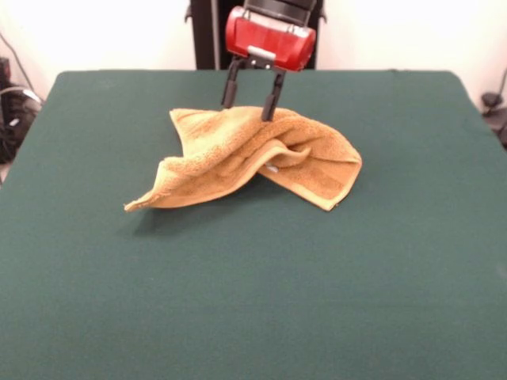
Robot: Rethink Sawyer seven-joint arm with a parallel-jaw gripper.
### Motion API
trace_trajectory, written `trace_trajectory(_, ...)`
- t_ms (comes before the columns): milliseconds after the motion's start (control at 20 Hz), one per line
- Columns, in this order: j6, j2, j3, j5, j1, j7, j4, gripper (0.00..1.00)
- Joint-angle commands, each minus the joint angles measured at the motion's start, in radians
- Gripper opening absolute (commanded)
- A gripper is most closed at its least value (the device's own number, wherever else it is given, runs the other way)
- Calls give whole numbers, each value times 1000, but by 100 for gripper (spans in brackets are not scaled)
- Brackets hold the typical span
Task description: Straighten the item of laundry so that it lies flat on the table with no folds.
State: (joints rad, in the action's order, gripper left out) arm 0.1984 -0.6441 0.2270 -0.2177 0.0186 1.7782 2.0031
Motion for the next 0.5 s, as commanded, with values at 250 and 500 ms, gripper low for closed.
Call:
trace_trajectory(250, -14, 41, -145, -176, -78, 347, 8, 100)
trace_trajectory(500, -12, 59, -142, -230, -112, 327, -21, 100)
